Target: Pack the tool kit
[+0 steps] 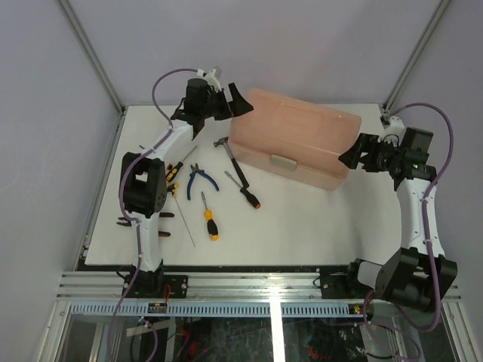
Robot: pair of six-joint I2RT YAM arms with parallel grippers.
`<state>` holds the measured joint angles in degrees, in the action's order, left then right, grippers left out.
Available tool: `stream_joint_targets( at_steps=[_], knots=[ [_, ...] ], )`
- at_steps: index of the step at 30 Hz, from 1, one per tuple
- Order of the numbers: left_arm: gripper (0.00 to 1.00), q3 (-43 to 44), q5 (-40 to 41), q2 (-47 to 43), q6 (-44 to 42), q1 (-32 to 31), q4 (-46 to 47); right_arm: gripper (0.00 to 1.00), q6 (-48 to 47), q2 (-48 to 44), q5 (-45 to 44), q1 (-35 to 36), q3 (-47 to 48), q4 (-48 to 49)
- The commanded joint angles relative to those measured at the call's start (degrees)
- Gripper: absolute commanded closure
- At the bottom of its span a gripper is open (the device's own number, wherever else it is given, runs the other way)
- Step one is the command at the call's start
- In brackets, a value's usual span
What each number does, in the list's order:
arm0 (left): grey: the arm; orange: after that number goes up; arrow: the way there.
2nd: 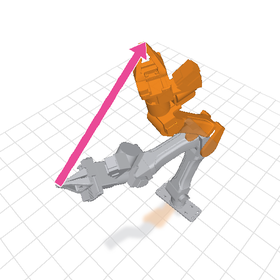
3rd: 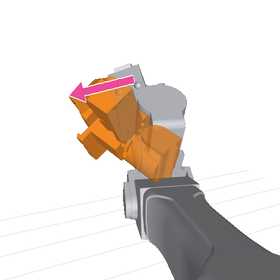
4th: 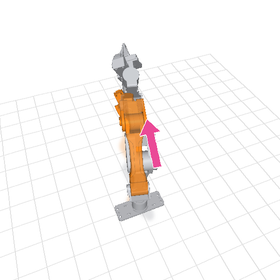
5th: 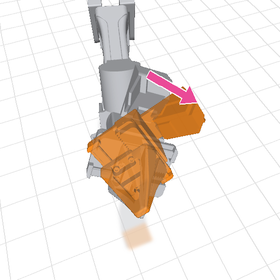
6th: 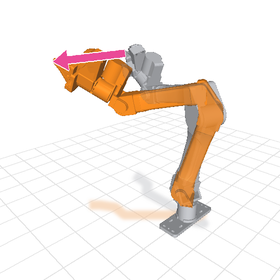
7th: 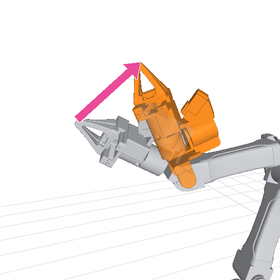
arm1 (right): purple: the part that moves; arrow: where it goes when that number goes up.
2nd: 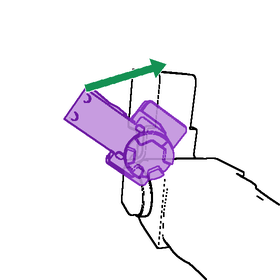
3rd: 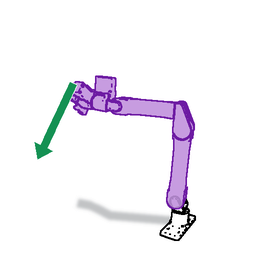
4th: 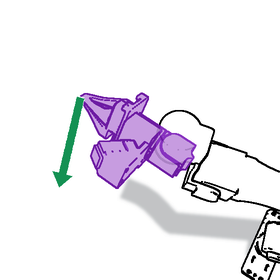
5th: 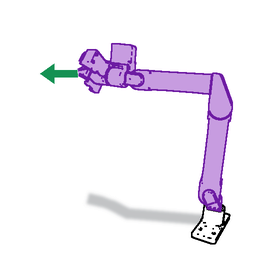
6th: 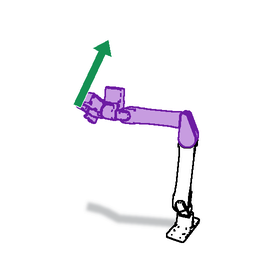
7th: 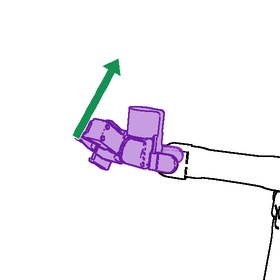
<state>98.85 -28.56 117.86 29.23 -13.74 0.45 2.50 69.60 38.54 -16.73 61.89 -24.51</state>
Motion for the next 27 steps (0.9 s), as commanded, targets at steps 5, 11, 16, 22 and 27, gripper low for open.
stream_joint_targets(
  at_steps=[5, 11, 16, 22, 27],
  knots=[
    [0.0, 7.86, -3.19, 4.04, 1.7, -4.64, 3.56, 0.09, 0.28, -5.04, -5.78, -0.18, 4.01, -1.47],
    [0.0, 9.61, -3.55, 6.08, 0.85, -4.98, 3.08, 0.03, 3.79, 0.84, -12.15, -0.22, 14.79, 7.59],
    [0.0, 11.51, -3.71, 7.67, 0.28, -4.98, 2.57, 0.03, 5.2, 17.06, -14.33, -0.2, 24.16, 17.24],
    [0.0, 10.98, -4.65, 7.64, -1.1, -5.1, 2.57, 0.11, 9.72, 37.9, -10.64, 0.23, 40.23, 17.11],
    [0.0, 12.93, -5.01, 8.85, -2.13, -5.31, 1.61, 0.12, 8.43, 43.94, -9.36, 0.98, 45.09, 14.16]
  ],
)
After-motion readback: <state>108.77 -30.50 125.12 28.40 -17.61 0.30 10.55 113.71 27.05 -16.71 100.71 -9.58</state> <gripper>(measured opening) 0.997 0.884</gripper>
